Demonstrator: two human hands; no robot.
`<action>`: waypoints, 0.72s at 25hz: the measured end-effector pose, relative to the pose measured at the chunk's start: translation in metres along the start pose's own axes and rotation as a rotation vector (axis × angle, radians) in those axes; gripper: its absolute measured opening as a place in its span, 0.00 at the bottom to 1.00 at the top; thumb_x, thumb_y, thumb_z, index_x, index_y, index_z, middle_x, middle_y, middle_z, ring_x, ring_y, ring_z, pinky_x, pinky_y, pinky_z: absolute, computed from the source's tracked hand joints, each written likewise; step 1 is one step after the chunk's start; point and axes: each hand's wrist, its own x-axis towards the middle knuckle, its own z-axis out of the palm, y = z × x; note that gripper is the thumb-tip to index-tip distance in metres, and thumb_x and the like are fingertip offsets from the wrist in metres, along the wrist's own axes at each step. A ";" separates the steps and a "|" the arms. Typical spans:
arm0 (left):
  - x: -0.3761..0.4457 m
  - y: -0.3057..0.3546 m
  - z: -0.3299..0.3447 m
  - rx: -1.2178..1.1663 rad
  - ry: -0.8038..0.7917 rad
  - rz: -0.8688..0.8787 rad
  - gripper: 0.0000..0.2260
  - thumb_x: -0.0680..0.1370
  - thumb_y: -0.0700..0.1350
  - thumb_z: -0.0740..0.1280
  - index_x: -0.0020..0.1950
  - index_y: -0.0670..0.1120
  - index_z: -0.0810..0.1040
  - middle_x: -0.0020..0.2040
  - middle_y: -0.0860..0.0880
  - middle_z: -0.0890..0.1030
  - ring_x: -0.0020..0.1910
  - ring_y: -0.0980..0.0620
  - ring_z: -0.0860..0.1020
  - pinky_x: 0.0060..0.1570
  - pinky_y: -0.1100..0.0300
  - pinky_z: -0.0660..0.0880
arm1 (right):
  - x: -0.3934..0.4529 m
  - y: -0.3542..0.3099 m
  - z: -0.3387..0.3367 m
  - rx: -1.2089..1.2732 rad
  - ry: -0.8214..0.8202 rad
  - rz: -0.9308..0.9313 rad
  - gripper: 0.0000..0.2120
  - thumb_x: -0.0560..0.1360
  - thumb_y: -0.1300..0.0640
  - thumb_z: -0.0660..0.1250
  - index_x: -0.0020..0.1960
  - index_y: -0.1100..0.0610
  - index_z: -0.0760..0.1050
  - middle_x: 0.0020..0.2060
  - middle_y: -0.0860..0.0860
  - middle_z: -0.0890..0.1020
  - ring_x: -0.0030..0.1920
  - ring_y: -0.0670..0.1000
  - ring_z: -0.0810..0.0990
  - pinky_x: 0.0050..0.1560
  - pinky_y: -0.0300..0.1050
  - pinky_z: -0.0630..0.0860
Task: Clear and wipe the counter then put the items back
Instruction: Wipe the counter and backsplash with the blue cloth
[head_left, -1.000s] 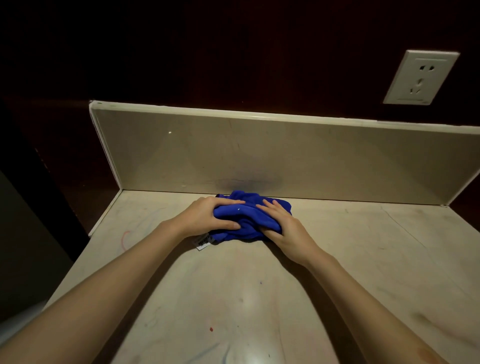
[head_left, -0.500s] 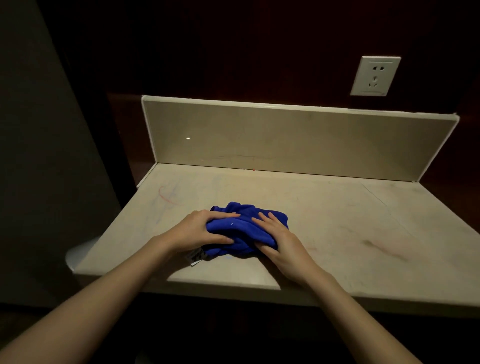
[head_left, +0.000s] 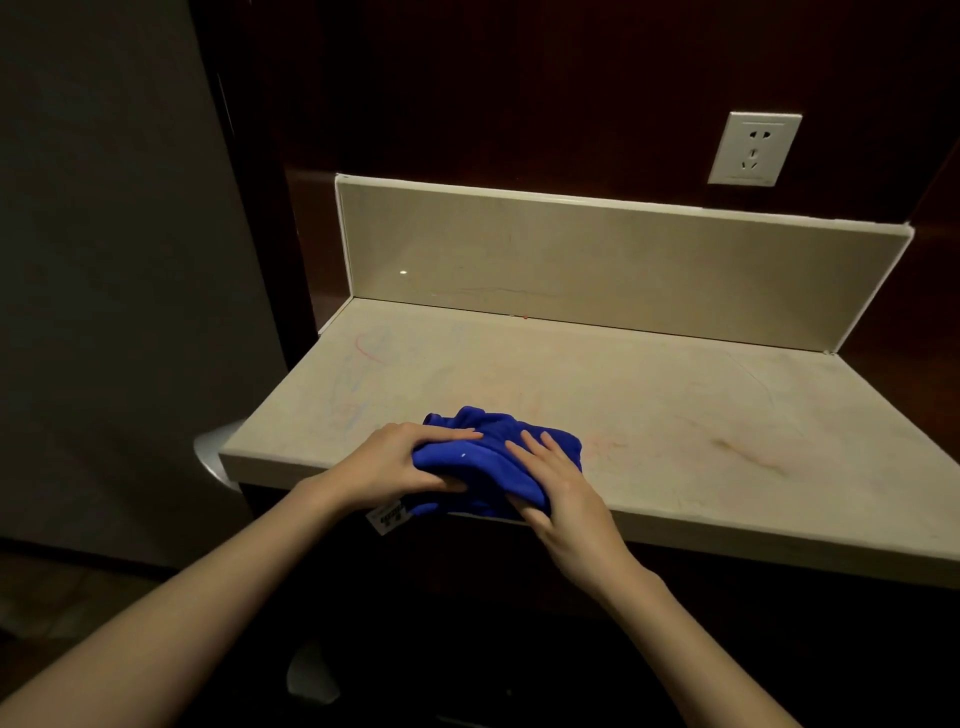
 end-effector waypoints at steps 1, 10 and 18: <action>0.001 0.000 -0.001 0.007 0.001 0.003 0.26 0.68 0.59 0.72 0.65 0.67 0.72 0.60 0.64 0.78 0.59 0.64 0.75 0.63 0.56 0.72 | 0.002 0.001 -0.001 -0.004 -0.007 -0.003 0.28 0.79 0.53 0.63 0.75 0.44 0.57 0.76 0.41 0.55 0.76 0.42 0.48 0.71 0.35 0.47; 0.059 -0.029 -0.029 -0.006 -0.027 0.024 0.22 0.72 0.53 0.73 0.65 0.64 0.74 0.54 0.58 0.82 0.53 0.60 0.78 0.57 0.54 0.75 | 0.073 0.024 -0.007 -0.032 -0.022 0.015 0.24 0.80 0.52 0.61 0.74 0.45 0.60 0.75 0.43 0.58 0.76 0.44 0.50 0.70 0.36 0.52; 0.147 -0.076 -0.066 0.022 -0.058 0.093 0.22 0.72 0.52 0.74 0.64 0.63 0.74 0.53 0.63 0.81 0.54 0.60 0.77 0.56 0.59 0.73 | 0.158 0.052 -0.009 -0.035 -0.014 0.064 0.24 0.80 0.53 0.61 0.74 0.46 0.60 0.75 0.44 0.60 0.76 0.46 0.52 0.73 0.43 0.54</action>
